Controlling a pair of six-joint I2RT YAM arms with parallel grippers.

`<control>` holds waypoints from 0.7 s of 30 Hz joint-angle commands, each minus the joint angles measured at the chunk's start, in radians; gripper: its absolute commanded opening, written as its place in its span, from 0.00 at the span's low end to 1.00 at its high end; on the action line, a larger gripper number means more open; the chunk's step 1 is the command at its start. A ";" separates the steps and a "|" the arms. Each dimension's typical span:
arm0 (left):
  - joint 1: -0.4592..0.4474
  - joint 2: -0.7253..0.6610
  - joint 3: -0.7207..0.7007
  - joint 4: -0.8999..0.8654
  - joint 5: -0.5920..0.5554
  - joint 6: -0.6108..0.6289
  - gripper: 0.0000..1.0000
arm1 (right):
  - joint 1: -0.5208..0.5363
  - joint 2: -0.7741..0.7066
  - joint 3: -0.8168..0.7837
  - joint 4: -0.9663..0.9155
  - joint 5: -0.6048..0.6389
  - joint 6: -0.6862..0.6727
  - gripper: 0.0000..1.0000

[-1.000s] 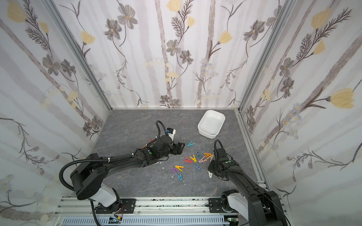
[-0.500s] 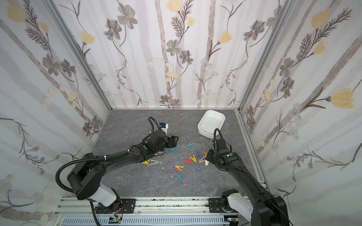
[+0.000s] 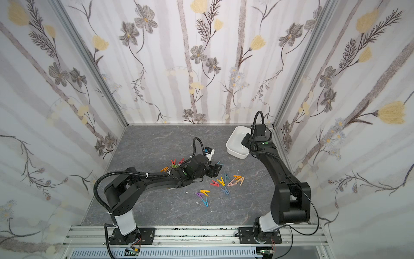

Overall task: Put the clothespins into the storage box
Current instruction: Place the clothespin in the storage box.

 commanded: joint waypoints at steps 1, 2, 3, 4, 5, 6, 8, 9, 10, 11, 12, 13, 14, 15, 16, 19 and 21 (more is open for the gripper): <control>-0.001 0.009 0.009 0.018 0.022 -0.017 0.76 | -0.003 0.085 0.053 0.068 0.056 -0.025 0.05; -0.001 0.009 0.008 0.012 0.021 -0.013 0.76 | -0.004 0.105 0.066 0.069 0.062 -0.030 0.06; -0.001 0.009 0.008 0.004 0.016 -0.007 0.76 | -0.003 0.121 0.074 0.071 0.068 -0.035 0.07; -0.001 0.008 0.008 -0.001 0.011 -0.004 0.76 | -0.004 0.135 0.081 0.072 0.073 -0.041 0.09; 0.000 0.009 0.008 -0.007 0.005 -0.003 0.76 | -0.003 0.143 0.086 0.069 0.075 -0.048 0.14; 0.000 0.008 0.009 -0.009 0.004 -0.003 0.76 | -0.003 0.144 0.089 0.065 0.076 -0.054 0.21; 0.002 0.009 0.014 -0.012 0.002 -0.006 0.76 | -0.001 0.130 0.082 0.060 0.089 -0.068 0.34; 0.002 0.009 0.016 -0.012 0.002 -0.011 0.76 | 0.001 0.115 0.073 0.059 0.100 -0.076 0.36; 0.005 0.008 0.019 -0.011 0.004 -0.016 0.76 | 0.002 0.098 0.061 0.056 0.113 -0.081 0.37; 0.007 0.010 0.020 -0.009 0.010 -0.023 0.76 | 0.004 0.081 0.050 0.052 0.120 -0.087 0.37; 0.008 0.009 0.021 -0.006 0.011 -0.028 0.76 | 0.006 0.057 0.031 0.050 0.127 -0.089 0.38; 0.010 0.010 0.020 -0.002 0.013 -0.032 0.76 | 0.007 0.030 0.009 0.048 0.129 -0.093 0.38; 0.011 0.009 0.020 0.000 0.015 -0.035 0.76 | 0.010 0.006 -0.010 0.040 0.127 -0.093 0.38; 0.011 0.006 0.020 0.000 0.018 -0.034 0.76 | 0.016 -0.024 -0.037 0.031 0.117 -0.090 0.37; 0.011 -0.001 0.017 0.004 0.022 -0.030 0.76 | 0.029 -0.058 -0.073 0.024 0.108 -0.087 0.36; 0.008 -0.030 -0.017 0.033 0.035 -0.008 0.75 | 0.088 -0.179 -0.211 -0.011 0.099 -0.044 0.36; -0.005 -0.046 -0.038 0.041 0.042 0.022 0.75 | 0.126 -0.246 -0.328 -0.020 0.092 0.009 0.35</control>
